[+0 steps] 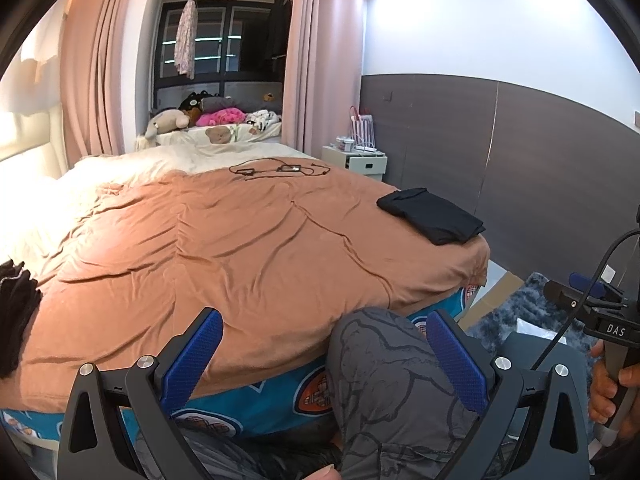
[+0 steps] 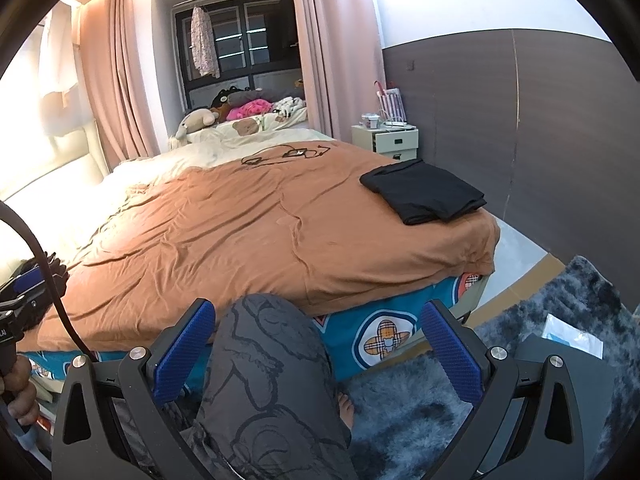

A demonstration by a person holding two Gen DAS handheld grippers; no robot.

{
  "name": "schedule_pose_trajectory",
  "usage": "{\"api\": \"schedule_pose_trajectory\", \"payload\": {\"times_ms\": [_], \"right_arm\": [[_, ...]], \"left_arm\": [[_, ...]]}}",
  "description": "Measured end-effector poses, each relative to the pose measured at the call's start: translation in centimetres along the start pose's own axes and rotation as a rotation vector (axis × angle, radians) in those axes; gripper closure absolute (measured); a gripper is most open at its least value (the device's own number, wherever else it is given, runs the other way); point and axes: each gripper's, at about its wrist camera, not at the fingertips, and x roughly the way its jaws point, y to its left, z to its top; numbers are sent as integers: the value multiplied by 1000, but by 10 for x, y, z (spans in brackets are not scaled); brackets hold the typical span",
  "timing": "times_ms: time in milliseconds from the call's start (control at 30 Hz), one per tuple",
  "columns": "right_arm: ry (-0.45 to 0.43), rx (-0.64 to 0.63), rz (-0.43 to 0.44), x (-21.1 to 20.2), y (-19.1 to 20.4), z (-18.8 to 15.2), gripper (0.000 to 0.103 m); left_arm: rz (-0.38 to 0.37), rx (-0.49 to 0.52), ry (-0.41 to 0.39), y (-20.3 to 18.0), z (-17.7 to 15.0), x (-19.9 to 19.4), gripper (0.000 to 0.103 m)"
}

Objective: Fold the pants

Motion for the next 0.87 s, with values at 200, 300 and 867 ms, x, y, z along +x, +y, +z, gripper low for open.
{"api": "schedule_pose_trajectory", "payload": {"times_ms": [200, 300, 867], "right_arm": [[-7, -8, -1, -2, 4, 0, 0], [-4, -10, -3, -1, 4, -1, 0], [-9, -7, -16, 0, 0, 0, 0]], "left_arm": [[9, -10, 5, 1, -1, 2, 0], [10, -11, 8, 2, -1, 3, 0], [10, -7, 5, 2, -3, 2, 0]]}}
